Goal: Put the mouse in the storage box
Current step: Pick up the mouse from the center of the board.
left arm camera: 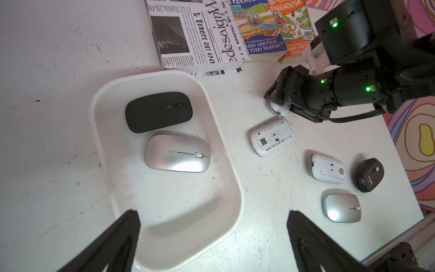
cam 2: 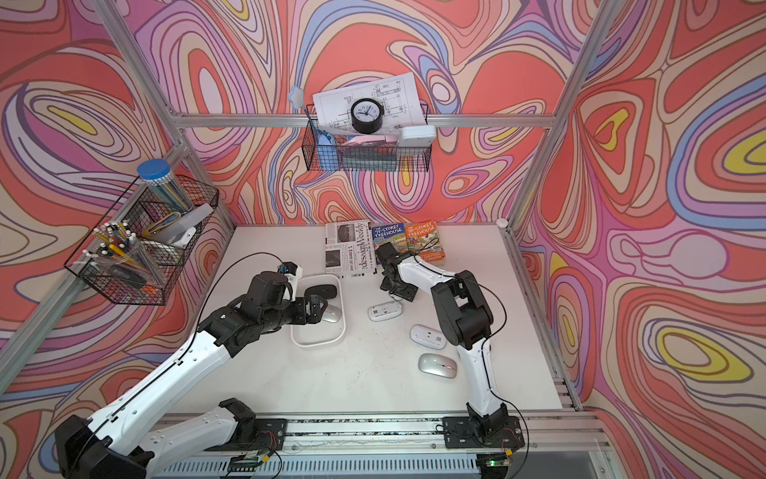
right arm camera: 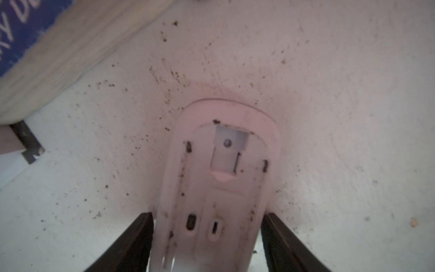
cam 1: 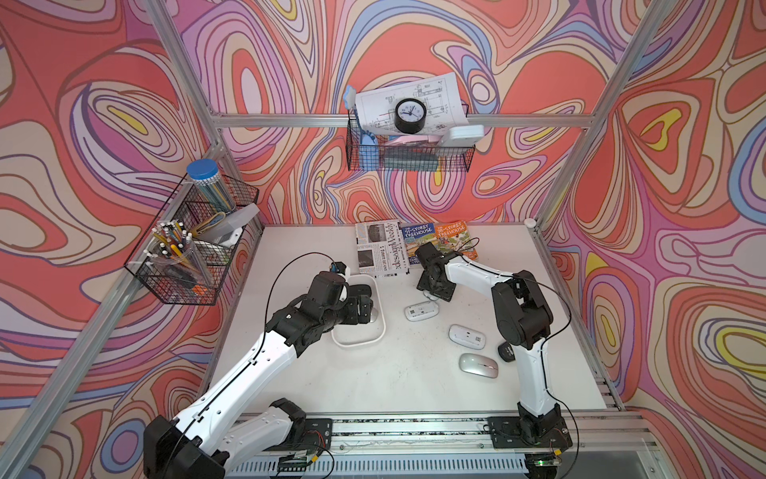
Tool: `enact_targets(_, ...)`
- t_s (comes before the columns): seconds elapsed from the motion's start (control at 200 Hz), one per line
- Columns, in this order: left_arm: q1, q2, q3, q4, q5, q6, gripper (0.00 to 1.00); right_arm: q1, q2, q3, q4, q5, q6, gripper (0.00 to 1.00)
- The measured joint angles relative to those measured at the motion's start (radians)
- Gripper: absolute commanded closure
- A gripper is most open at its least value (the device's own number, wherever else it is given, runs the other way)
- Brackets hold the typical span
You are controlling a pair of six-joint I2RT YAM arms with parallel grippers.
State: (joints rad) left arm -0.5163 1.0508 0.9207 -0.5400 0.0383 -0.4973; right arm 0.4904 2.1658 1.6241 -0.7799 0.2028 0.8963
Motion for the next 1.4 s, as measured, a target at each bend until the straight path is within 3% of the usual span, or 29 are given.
enact_targets(0.421,0.0,0.013,0.0,0.0,0.038,-0.032,0.05,-0.006,-0.042,-0.079,0.084,0.004,-0.122,0.52)
enact_targets(0.801,0.0,0.025,0.005,0.014,0.209,-0.084,0.08,-0.023,-0.415,-0.427,0.453,-0.113,-0.463,0.53)
enact_targets(0.936,0.0,0.038,0.038,0.032,0.295,-0.104,0.1,-0.023,-0.597,-0.606,0.663,-0.232,-0.583,0.52)
enact_targets(1.147,0.0,0.084,0.079,0.099,0.444,-0.129,0.16,-0.019,-0.81,-0.965,1.045,-0.517,-0.748,0.52)
enact_targets(1.402,-0.054,0.205,0.117,0.146,0.508,-0.134,0.18,0.011,-0.829,-1.034,1.216,-0.718,-0.855,0.52)
